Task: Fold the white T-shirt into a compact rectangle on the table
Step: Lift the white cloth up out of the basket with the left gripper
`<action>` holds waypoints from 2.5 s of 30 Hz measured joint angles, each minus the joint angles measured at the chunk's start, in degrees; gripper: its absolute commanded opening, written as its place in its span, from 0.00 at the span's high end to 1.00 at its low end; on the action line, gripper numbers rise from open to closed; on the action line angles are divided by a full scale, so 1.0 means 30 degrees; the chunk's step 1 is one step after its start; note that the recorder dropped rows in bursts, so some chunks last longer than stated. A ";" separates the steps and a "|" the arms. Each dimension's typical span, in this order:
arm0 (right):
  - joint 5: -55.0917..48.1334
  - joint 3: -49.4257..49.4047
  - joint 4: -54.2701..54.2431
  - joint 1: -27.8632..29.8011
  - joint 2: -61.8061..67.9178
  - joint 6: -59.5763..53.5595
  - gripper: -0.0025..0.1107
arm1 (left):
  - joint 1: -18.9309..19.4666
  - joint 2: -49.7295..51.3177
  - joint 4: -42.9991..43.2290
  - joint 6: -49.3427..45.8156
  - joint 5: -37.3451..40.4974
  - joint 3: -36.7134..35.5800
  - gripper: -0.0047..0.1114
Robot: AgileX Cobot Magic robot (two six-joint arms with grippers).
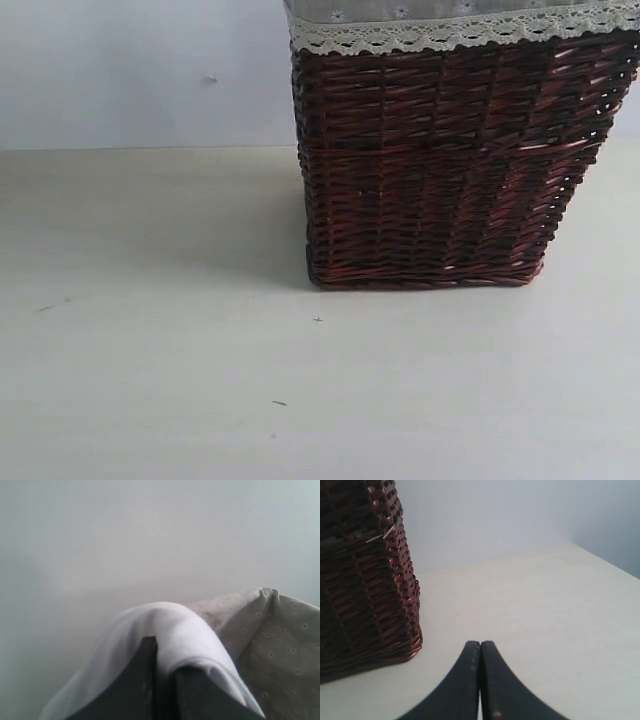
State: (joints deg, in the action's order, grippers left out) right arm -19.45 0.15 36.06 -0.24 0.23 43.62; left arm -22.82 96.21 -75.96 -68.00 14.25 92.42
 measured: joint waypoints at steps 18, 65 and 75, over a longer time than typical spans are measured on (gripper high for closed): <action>0.0000 0.0000 0.0000 0.0000 0.0000 0.0000 0.98 | -0.0015 -0.9464 -0.2733 0.0004 0.1813 0.0138 0.96; 0.0000 0.0000 0.0000 0.0000 0.0000 0.0000 0.98 | -0.0015 -1.0875 -0.7680 -0.8569 -0.4644 0.7682 0.96; 0.0000 0.0000 0.0000 0.0000 0.0000 0.0000 0.98 | -0.0015 -1.3063 -0.7021 -0.4232 0.0380 -0.2068 0.96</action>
State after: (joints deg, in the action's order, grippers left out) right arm -19.45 0.15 36.06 -0.24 0.23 43.62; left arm -22.86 57.02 -97.03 -80.70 15.40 86.22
